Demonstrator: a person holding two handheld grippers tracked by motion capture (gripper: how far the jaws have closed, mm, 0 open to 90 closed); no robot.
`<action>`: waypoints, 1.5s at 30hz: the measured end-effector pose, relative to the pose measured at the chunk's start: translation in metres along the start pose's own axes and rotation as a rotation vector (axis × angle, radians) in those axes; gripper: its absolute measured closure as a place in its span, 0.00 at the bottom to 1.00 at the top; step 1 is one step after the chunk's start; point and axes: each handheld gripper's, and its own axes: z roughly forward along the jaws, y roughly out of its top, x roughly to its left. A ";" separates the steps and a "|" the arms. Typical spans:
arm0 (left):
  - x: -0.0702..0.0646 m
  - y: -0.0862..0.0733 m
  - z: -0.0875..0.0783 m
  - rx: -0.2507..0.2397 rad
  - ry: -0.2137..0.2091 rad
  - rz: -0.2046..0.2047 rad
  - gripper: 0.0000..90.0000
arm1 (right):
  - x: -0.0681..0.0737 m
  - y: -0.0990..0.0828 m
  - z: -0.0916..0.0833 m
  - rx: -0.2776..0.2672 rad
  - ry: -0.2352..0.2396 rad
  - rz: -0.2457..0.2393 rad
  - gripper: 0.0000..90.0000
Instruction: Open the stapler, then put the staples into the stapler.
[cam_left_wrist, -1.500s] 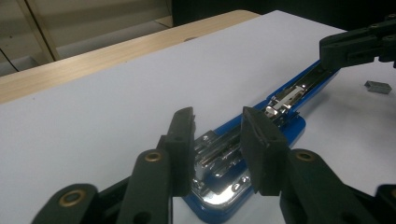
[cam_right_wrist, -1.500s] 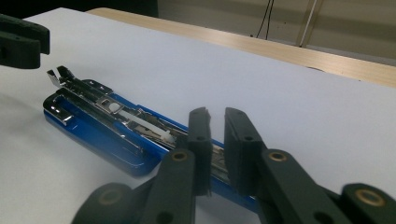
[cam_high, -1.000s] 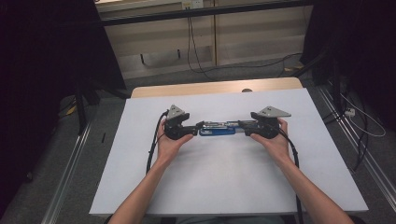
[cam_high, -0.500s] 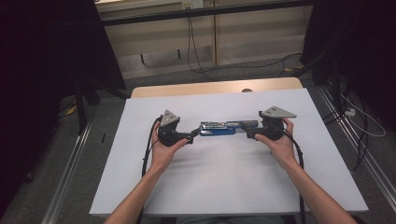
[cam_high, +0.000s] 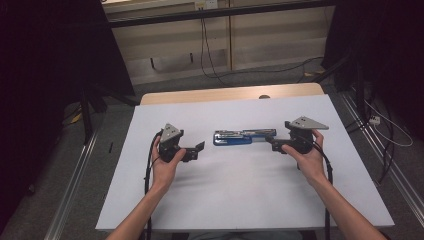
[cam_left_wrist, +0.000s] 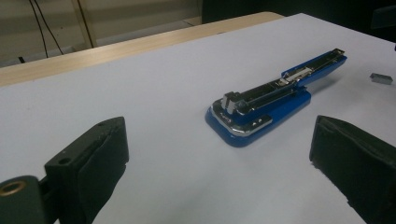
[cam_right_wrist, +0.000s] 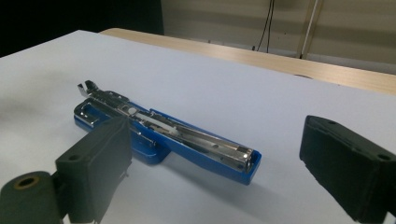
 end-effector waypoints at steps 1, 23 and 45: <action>0.000 -0.002 -0.002 0.004 -0.008 0.007 0.06 | 0.000 -0.001 -0.001 0.001 -0.001 -0.002 0.10; -0.014 -0.029 -0.059 -0.034 0.051 0.020 0.06 | -0.014 -0.019 -0.037 0.012 -0.030 0.012 0.11; -0.022 -0.042 -0.077 -0.026 0.058 0.041 0.06 | -0.031 -0.014 -0.036 0.074 -0.055 0.008 0.12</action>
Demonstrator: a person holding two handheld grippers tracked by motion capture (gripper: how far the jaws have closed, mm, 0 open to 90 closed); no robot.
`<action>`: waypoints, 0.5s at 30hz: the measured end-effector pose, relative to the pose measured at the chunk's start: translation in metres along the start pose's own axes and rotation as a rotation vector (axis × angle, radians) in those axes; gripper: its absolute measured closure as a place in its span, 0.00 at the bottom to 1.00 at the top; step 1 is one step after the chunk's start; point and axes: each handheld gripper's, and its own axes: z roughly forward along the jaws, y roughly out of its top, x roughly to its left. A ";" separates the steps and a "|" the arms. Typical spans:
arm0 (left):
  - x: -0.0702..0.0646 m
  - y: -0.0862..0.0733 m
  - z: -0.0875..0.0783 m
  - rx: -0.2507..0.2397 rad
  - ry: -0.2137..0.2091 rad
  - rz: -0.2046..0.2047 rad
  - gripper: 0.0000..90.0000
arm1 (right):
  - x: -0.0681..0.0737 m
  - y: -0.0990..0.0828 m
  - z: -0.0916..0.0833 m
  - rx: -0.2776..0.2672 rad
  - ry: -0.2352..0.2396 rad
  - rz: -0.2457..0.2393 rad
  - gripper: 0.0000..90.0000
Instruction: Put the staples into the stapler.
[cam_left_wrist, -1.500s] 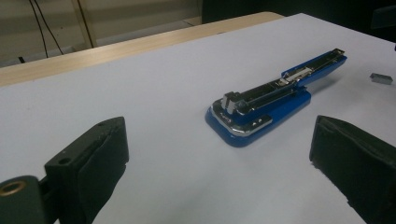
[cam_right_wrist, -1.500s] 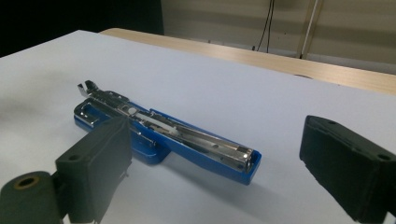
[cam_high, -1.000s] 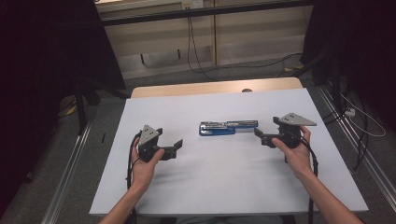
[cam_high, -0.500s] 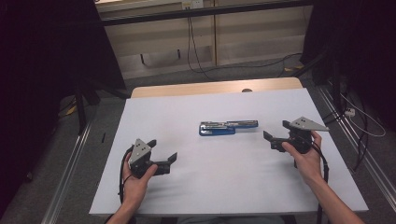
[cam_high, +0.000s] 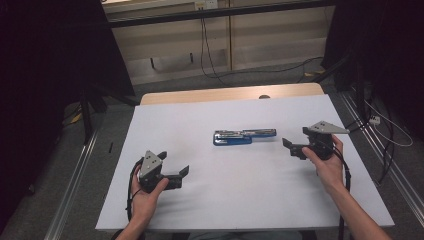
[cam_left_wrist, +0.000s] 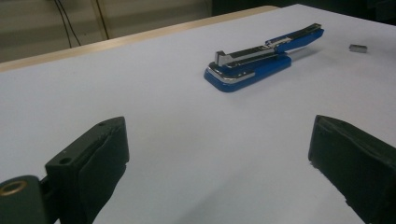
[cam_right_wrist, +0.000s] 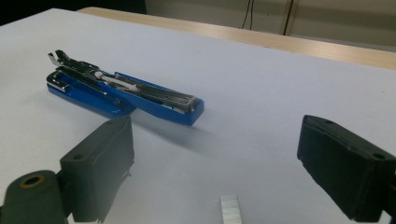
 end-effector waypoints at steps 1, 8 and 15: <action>-0.002 0.000 -0.003 -0.006 0.020 -0.002 0.05 | -0.002 0.002 0.002 0.024 0.005 -0.011 0.12; -0.005 -0.002 -0.007 -0.010 0.038 0.000 0.05 | -0.007 0.007 0.003 0.058 -0.021 -0.017 0.12; -0.006 -0.003 -0.011 -0.008 0.044 -0.016 0.05 | -0.019 0.009 0.009 0.123 0.004 0.026 0.13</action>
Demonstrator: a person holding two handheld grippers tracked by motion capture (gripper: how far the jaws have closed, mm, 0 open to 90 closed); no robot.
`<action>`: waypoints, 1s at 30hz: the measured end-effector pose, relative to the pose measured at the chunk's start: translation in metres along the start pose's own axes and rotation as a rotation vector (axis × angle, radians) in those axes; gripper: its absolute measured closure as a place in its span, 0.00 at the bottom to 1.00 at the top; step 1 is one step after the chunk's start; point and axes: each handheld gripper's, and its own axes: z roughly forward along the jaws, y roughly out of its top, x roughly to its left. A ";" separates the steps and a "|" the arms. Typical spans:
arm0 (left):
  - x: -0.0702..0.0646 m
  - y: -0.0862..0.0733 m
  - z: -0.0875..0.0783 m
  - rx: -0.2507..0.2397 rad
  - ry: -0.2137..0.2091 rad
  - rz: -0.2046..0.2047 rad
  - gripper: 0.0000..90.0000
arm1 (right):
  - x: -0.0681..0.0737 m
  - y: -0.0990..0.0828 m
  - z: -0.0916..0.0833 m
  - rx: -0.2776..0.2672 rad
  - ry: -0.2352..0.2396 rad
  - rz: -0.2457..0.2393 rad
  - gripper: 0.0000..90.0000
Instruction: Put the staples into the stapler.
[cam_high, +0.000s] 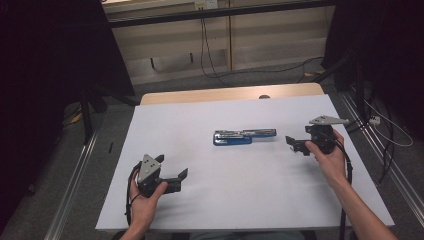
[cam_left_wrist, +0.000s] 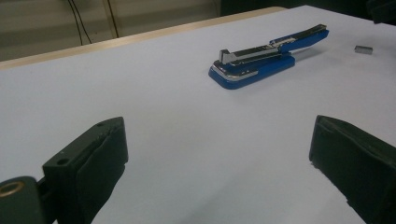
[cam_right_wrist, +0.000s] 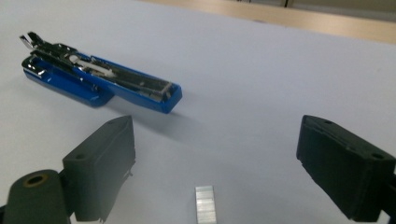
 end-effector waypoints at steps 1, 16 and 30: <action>-0.001 -0.001 -0.001 0.005 -0.006 0.008 0.05 | -0.001 0.001 0.004 0.047 0.005 -0.009 0.10; -0.004 0.000 0.000 0.015 -0.040 0.047 0.05 | -0.009 0.006 0.015 0.144 0.085 -0.033 0.10; 0.000 -0.003 0.005 0.053 -0.039 -0.002 0.05 | -0.013 0.011 0.016 0.286 0.121 -0.090 0.51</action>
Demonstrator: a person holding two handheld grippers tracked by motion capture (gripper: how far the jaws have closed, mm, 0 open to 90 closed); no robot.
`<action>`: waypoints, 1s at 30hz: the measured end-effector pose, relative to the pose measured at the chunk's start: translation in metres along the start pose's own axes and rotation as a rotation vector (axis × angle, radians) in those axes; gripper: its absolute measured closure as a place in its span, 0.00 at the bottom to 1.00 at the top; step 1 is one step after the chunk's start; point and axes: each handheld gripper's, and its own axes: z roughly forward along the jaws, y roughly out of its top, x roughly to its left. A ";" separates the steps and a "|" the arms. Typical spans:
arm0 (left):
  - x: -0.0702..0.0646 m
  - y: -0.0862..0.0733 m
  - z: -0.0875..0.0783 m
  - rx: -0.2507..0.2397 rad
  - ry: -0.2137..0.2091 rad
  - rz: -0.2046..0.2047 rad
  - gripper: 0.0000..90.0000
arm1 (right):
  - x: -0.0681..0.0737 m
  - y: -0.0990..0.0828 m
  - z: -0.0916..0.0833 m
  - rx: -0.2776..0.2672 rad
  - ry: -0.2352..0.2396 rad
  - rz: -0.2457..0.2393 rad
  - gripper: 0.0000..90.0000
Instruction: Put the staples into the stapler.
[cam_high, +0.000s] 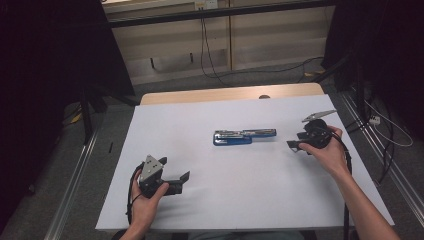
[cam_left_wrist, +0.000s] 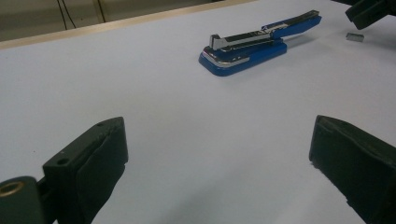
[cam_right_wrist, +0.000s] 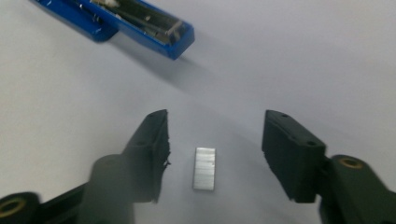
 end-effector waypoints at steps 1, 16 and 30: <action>0.001 0.000 0.001 -0.005 -0.002 -0.006 0.05 | 0.000 0.000 0.000 0.000 0.000 0.000 0.51; -0.001 -0.001 0.005 0.001 -0.007 0.002 0.05 | -0.004 0.006 0.007 0.120 0.036 0.004 0.72; 0.000 0.000 0.007 -0.003 -0.009 0.012 0.05 | 0.002 0.006 0.007 0.200 0.019 -0.034 0.81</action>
